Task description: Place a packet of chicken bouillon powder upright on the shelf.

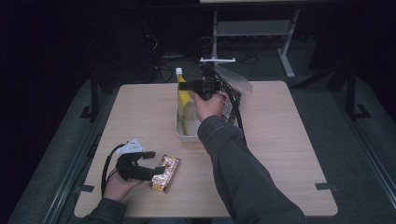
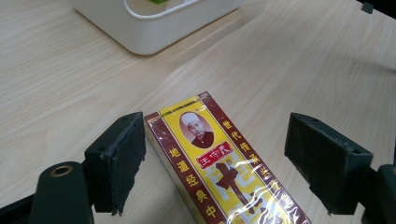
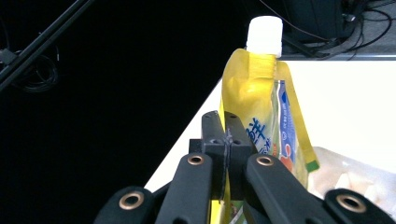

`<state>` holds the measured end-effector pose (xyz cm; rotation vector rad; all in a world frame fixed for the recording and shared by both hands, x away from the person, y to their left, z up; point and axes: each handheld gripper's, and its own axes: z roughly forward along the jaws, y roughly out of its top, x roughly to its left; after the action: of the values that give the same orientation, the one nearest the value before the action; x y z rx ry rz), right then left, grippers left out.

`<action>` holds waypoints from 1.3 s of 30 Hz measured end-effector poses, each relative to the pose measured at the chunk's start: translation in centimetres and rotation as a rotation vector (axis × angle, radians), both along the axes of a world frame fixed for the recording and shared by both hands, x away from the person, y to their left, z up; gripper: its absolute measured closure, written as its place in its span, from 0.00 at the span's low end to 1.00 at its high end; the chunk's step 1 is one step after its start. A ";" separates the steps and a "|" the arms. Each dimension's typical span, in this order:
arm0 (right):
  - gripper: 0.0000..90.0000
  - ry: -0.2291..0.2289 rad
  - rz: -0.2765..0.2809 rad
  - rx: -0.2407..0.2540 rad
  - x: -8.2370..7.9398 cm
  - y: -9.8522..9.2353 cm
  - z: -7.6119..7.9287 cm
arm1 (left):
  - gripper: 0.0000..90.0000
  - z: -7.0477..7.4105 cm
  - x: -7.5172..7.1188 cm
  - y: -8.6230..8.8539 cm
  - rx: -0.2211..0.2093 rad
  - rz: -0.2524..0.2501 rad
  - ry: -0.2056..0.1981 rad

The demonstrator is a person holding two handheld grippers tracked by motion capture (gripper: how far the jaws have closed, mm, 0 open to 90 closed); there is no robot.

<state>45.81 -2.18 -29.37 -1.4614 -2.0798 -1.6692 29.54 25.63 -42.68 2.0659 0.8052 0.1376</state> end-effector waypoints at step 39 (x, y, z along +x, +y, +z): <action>0.99 0.007 -0.024 -0.034 0.8 1.1 -3.7 | 0.22 -0.2 0.0 -0.1 0.025 0.000 -0.002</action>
<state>46.61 -1.03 -33.04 -1.5054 -2.1052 -1.6424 29.58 25.56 -42.86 2.0889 0.8060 0.1507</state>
